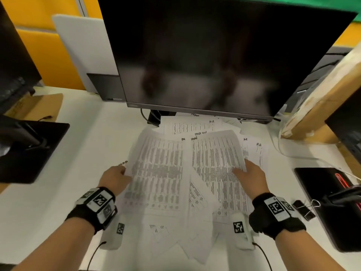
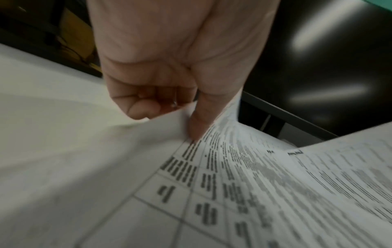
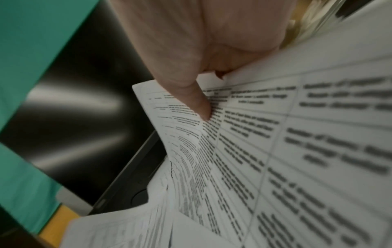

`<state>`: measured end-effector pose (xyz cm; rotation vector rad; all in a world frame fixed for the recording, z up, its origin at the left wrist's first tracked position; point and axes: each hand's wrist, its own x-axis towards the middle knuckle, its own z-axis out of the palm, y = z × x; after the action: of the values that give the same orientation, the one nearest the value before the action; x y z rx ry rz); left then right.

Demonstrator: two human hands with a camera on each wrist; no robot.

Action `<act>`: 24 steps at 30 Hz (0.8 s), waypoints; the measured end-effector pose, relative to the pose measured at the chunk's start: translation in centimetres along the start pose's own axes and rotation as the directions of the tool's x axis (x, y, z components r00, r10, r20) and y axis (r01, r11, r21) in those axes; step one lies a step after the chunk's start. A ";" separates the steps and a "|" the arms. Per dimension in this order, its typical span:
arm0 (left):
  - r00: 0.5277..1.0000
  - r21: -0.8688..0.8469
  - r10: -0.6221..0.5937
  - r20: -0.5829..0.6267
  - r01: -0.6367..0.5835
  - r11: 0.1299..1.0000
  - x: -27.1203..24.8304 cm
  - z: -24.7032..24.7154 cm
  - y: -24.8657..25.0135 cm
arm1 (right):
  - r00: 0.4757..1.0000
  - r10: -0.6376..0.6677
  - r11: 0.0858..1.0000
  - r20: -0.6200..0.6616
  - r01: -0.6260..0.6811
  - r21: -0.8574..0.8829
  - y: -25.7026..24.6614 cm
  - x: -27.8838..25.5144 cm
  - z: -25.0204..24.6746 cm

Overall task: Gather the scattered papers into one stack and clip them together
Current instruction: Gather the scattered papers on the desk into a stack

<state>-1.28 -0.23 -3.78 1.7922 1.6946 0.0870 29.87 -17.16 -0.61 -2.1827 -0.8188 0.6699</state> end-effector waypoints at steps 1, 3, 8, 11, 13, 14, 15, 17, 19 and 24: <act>1.000 -0.044 -0.006 -0.026 0.005 0.999 -0.4 -0.7 -1.0 | 1.000 -0.007 1.000 0.011 0.007 0.009 -0.3 -0.2 -0.1; 0.995 -0.172 -0.058 -0.087 0.043 0.984 -1.3 -2.3 -2.9 | 0.999 -0.016 1.000 0.052 0.015 0.013 -0.7 -0.3 -0.1; 0.980 -0.322 -0.175 -0.094 0.136 0.937 -3.2 -3.4 -5.4 | 0.976 -0.022 0.999 0.216 0.032 -0.043 -2.1 -0.7 2.2; 0.976 -0.349 -0.212 -0.056 0.180 0.920 -3.1 -2.6 -5.3 | 0.959 0.004 0.998 0.282 0.013 -0.056 -3.2 -1.4 4.5; 0.975 -0.389 -0.222 -0.033 0.192 0.901 -3.1 -2.1 -5.1 | 0.947 0.028 0.996 0.319 -0.001 -0.086 -3.8 -1.9 5.8; 0.976 -0.407 -0.216 -0.025 0.188 0.894 -3.2 -1.9 -4.9 | 0.944 0.045 0.992 0.327 -0.003 -0.128 -4.1 -2.2 6.4; 0.979 -0.410 -0.205 -0.019 0.179 0.894 -3.2 -1.7 -4.6 | 0.941 0.060 0.985 0.333 -0.002 -0.171 -4.3 -2.5 7.0; 0.984 -0.401 -0.178 -0.013 0.158 0.902 -3.5 -1.6 -4.1 | 0.938 0.072 0.978 0.338 -0.001 -0.207 -4.4 -2.9 7.7; 0.987 -0.418 -0.159 -0.025 0.135 0.898 -3.8 -1.8 -3.9 | 0.949 0.075 0.981 0.306 -0.015 -0.193 -4.3 -2.7 7.9; 0.983 -0.498 -0.144 -0.115 0.069 0.864 -4.5 -3.0 -4.7 | 0.995 0.022 0.990 0.094 -0.008 -0.140 -2.6 -1.2 5.2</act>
<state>-7.44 -3.34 -2.08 1.3308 1.6789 0.5691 24.71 -14.36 -1.60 -2.2985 -0.9242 0.7489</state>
